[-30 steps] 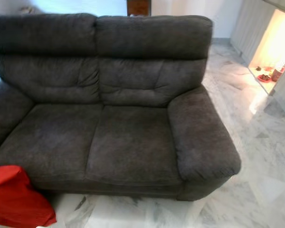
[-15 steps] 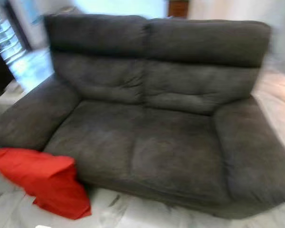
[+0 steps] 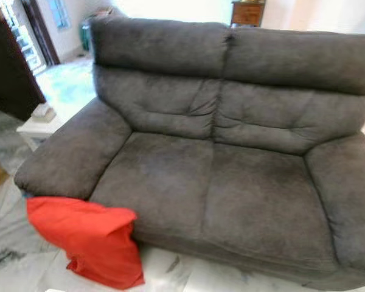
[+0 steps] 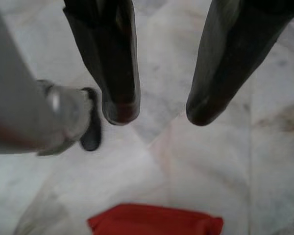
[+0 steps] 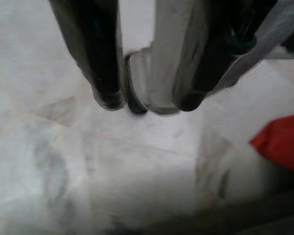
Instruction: Move the pillow to the sofa from floor
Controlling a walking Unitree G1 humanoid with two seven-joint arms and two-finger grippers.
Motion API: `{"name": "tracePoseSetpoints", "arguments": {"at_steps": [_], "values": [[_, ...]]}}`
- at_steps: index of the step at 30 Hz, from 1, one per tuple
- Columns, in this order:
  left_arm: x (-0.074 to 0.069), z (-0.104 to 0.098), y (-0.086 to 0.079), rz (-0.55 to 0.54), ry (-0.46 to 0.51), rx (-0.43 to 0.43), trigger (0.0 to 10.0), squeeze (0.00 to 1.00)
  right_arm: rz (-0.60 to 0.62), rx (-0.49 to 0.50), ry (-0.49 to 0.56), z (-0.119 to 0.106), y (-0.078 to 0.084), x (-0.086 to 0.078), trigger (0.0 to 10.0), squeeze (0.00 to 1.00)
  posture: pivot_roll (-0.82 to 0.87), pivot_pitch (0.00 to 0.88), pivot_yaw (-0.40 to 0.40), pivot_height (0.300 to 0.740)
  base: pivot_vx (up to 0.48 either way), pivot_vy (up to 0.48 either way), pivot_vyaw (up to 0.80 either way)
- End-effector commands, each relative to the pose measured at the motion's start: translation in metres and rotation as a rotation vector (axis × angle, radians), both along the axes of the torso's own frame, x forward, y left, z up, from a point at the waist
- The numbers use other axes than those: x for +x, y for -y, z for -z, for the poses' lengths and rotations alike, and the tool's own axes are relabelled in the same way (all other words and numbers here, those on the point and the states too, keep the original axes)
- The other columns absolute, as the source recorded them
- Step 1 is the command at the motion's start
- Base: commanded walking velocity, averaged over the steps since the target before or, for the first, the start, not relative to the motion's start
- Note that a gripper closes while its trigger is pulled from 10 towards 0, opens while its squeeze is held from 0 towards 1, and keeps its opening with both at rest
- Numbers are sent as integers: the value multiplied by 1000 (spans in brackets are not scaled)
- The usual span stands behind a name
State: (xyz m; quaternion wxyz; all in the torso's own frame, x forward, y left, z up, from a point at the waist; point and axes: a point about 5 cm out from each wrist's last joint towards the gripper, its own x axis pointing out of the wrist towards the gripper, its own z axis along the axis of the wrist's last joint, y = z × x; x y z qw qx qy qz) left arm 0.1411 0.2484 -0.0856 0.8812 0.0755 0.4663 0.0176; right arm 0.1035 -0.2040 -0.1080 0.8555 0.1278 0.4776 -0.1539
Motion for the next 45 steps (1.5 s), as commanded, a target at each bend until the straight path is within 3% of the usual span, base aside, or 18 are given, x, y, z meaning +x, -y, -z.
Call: {"name": "tracePoseSetpoints", "arguments": {"at_steps": [1,38,45], "values": [[-1,1,3,-2,-3,-10,10000,0,13,-11,-27,1,6,-7,10000,0,98,89,19,740,0,405,0],[2,0,2,-3,3,-10,10000,0,21,3,-23,1,3,-4,10000,0,101,88,21,740,0,405,0],[4,-1,4,1,19,-6,10000,0,19,8,-18,1,3,-3,10000,0,106,86,16,740,0,0,0]]}}
